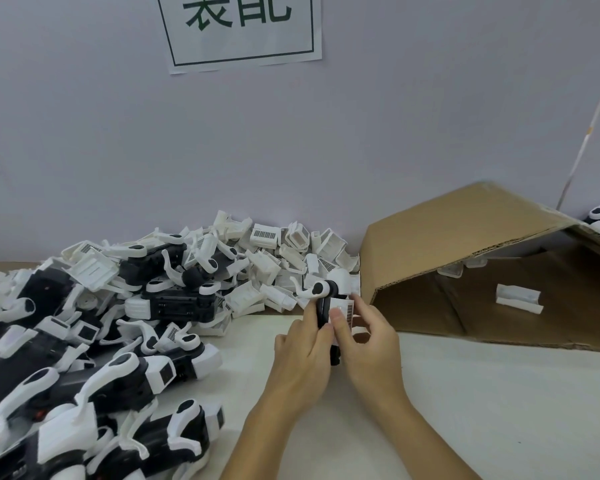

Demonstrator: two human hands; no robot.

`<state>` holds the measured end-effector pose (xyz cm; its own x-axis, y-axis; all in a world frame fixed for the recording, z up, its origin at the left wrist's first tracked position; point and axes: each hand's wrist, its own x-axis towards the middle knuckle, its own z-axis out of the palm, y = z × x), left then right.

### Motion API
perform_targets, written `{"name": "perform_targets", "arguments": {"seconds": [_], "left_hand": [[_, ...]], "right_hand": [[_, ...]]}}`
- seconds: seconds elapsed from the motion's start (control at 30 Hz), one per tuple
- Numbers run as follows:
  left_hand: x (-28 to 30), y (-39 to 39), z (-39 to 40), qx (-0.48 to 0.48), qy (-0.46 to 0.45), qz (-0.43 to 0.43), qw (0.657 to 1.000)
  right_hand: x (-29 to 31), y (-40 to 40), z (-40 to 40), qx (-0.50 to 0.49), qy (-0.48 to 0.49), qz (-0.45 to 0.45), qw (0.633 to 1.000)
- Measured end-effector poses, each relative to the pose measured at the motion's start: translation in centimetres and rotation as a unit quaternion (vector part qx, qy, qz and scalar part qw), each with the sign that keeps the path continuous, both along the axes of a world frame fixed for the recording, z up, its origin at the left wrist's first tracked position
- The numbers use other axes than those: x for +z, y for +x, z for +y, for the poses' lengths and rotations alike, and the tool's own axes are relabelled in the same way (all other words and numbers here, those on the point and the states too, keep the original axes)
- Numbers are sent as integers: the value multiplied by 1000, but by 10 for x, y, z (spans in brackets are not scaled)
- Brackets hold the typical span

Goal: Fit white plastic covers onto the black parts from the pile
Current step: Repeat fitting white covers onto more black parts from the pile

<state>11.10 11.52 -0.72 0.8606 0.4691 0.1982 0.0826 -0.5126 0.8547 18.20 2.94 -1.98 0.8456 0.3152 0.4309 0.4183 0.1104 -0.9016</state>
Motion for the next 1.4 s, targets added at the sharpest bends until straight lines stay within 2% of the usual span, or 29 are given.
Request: {"name": "perform_targets", "arguments": {"seconds": [0.2, 0.37, 0.43, 0.57, 0.7, 0.77, 1.0, 1.4], "left_hand": [[3, -2, 0, -8, -24, -24, 999], [6, -2, 2, 5, -90, -70, 993], [8, -1, 3, 14, -107, -83, 991], [12, -1, 1, 20, -189, -110, 976], [15, -2, 0, -2, -221, -111, 969], [16, -2, 0, -12, -224, -114, 968], [15, -1, 1, -3, -282, -148, 948], [15, -2, -2, -37, -283, -145, 947]], "right_hand": [[-2, -4, 0, 36, -54, -60, 996], [-4, -2, 0, 54, -50, -53, 996], [-4, -1, -1, 55, -16, -26, 998], [-2, 4, -3, 74, 63, 89, 991], [2, 2, -5, 160, 85, 123, 976], [4, 1, -5, 170, 89, 120, 974], [4, -4, 0, 154, 93, 91, 979], [2, -8, 3, 97, 78, 104, 987]]}}
